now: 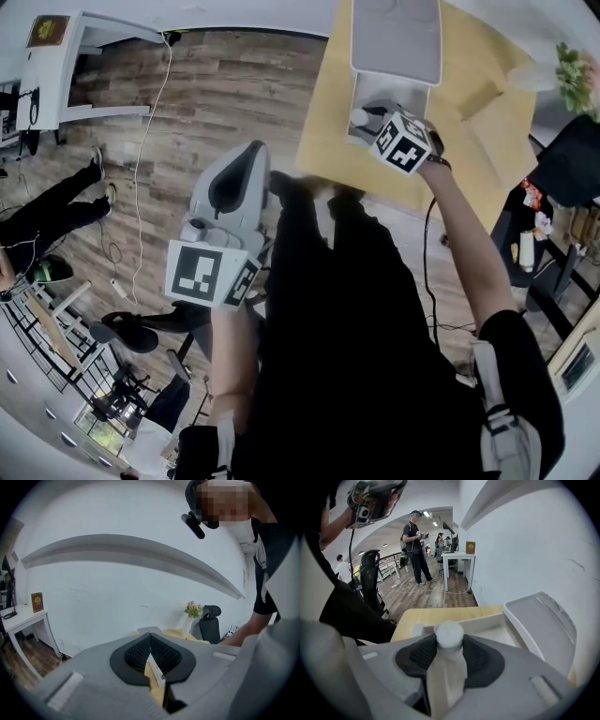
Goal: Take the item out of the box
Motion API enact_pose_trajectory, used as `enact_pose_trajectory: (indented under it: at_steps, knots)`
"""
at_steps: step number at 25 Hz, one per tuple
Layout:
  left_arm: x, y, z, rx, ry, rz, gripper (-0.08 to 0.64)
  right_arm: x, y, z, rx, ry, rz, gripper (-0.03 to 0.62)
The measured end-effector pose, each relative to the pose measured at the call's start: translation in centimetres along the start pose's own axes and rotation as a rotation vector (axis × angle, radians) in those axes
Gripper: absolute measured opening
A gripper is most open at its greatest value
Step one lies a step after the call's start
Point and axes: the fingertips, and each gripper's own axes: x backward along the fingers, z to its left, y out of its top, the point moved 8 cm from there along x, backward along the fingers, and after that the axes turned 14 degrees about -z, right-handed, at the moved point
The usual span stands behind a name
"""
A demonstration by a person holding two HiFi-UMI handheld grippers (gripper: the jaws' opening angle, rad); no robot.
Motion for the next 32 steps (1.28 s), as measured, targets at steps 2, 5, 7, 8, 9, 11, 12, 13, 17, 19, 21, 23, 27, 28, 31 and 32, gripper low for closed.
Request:
enact_pose_trajectory:
  at_steps: [2,5,7,8,9,11,12,13,17,19,21,23,27,28,31,32]
  knots:
    - [0.3,0.1,0.1,-0.001,0.005,0.0,0.009,-0.2,0.1,0.1,-0.003,-0.001,-0.002,0.173]
    - [0.6,0.2,0.3,-0.002,0.008,-0.001,0.009,-0.1,0.1,0.1,-0.013,-0.007,-0.005,0.172]
    - [0.8,0.2,0.3,-0.003,0.008,-0.001,0.009,0.1,0.1,0.1,-0.016,-0.017,-0.008,0.168]
    - [0.9,0.2,0.3,-0.004,0.007,-0.001,0.009,0.1,0.1,0.2,-0.018,-0.022,-0.008,0.167]
    - [1.0,0.2,0.2,-0.004,0.006,-0.001,0.009,0.2,0.0,0.2,-0.019,-0.026,-0.008,0.166]
    - [1.3,0.2,0.1,-0.006,0.003,-0.003,0.009,0.3,-0.1,0.4,-0.023,-0.035,-0.008,0.164]
    - [1.4,0.2,0.1,-0.007,0.002,-0.004,0.009,0.3,-0.1,0.4,-0.024,-0.04,-0.009,0.164]
    - [1.5,0.3,0.1,-0.008,0.001,-0.004,0.009,0.4,0.0,0.5,-0.025,-0.045,-0.009,0.164]
    - [2.0,0.5,0.0,-0.012,-0.005,-0.01,0.009,1.1,0.1,0.5,-0.035,-0.079,-0.016,0.164]
    - [2.3,0.6,-0.2,-0.014,-0.01,-0.014,0.009,1.6,0.3,0.5,-0.044,-0.101,-0.026,0.164]
    - [2.7,0.8,-0.4,-0.015,-0.016,-0.016,0.009,2.2,0.5,0.6,-0.052,-0.123,-0.042,0.164]
    - [3.1,0.9,-0.6,-0.015,-0.024,-0.017,0.009,2.9,0.9,0.8,-0.063,-0.145,-0.068,0.164]
    - [3.6,1.0,-1.1,-0.019,-0.047,-0.025,0.009,4.6,1.7,1.0,-0.088,-0.2,-0.119,0.163]
    - [3.7,1.0,-1.2,-0.021,-0.054,-0.028,0.009,5.0,1.9,1.1,-0.094,-0.214,-0.132,0.163]
    - [3.8,1.1,-1.7,-0.025,-0.078,-0.034,0.009,6.4,2.1,1.5,-0.113,-0.255,-0.164,0.161]
    - [3.8,1.2,-1.9,-0.026,-0.086,-0.036,0.009,6.9,2.2,1.7,-0.121,-0.269,-0.175,0.161]
